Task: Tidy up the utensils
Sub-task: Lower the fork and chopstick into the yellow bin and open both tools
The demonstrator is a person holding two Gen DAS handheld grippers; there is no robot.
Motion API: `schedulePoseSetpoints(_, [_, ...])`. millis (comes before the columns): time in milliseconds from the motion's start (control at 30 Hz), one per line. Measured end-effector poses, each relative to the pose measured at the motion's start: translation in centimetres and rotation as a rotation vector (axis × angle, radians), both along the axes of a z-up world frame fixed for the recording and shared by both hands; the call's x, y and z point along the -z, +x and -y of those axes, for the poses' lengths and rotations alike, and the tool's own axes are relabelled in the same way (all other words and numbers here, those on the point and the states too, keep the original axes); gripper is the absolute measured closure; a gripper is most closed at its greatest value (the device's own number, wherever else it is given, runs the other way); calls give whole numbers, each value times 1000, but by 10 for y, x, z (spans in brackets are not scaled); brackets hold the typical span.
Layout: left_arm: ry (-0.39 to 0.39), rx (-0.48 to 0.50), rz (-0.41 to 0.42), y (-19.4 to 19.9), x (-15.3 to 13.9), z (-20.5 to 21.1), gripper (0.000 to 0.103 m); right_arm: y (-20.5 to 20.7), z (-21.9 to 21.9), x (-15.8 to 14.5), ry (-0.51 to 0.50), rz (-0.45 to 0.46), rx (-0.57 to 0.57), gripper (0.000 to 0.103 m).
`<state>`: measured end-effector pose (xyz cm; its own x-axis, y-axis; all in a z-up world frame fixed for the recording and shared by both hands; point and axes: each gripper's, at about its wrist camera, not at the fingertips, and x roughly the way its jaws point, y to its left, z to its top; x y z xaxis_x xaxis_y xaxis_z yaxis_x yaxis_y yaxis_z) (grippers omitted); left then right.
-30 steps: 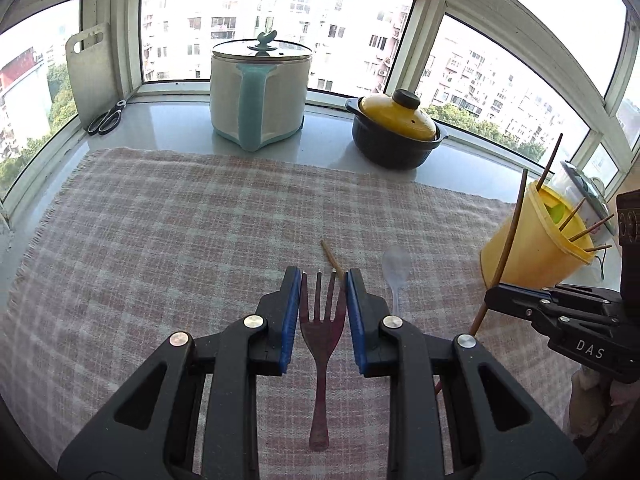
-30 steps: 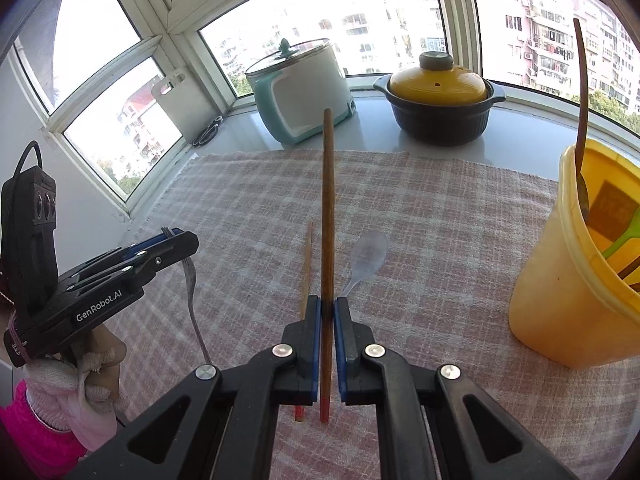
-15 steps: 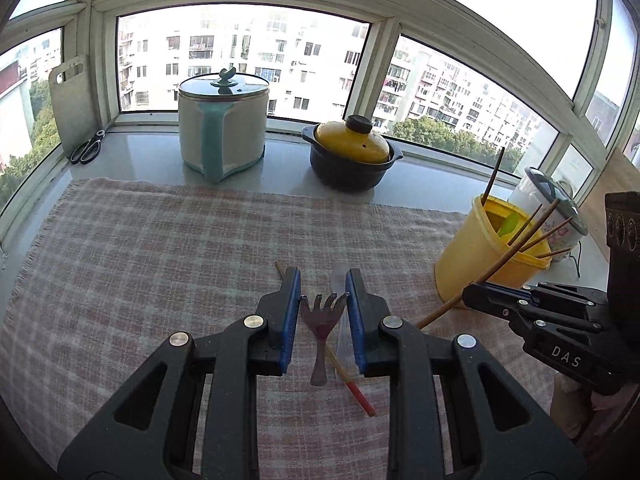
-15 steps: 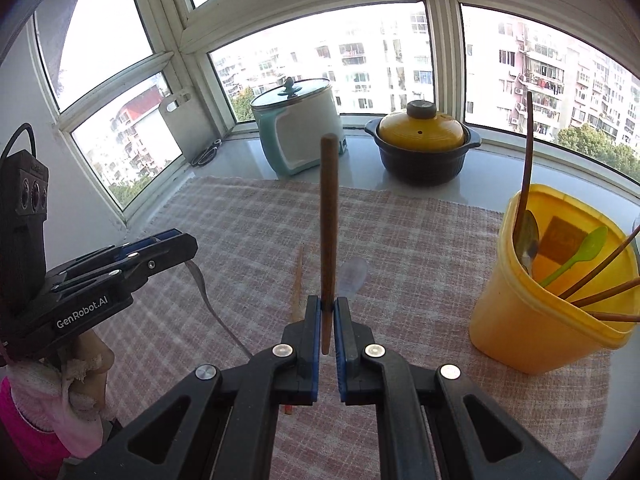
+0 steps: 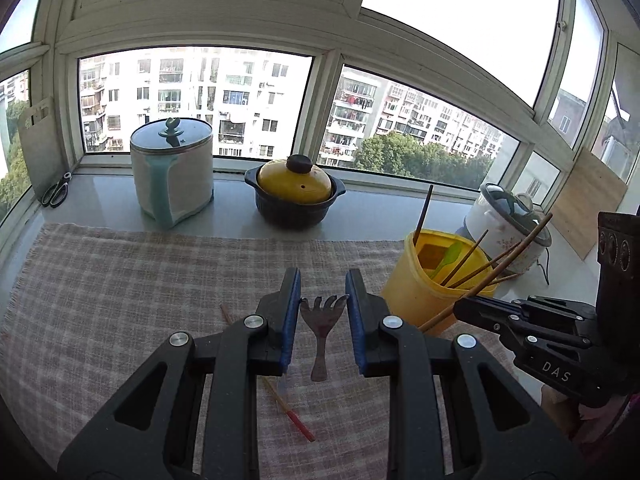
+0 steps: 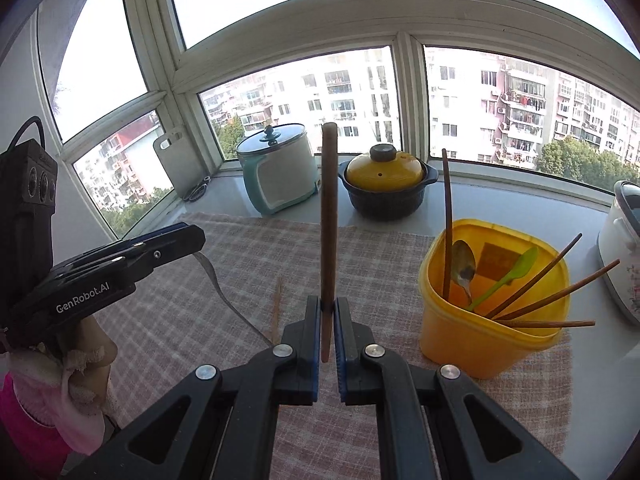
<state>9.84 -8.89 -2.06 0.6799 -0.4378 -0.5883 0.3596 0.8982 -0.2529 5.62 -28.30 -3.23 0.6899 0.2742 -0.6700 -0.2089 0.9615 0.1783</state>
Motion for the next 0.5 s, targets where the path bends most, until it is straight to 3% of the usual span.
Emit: schedulePoseSetpoints(500, [-76, 70, 89, 3, -46, 58, 81, -19, 70, -43, -2, 93, 94, 99])
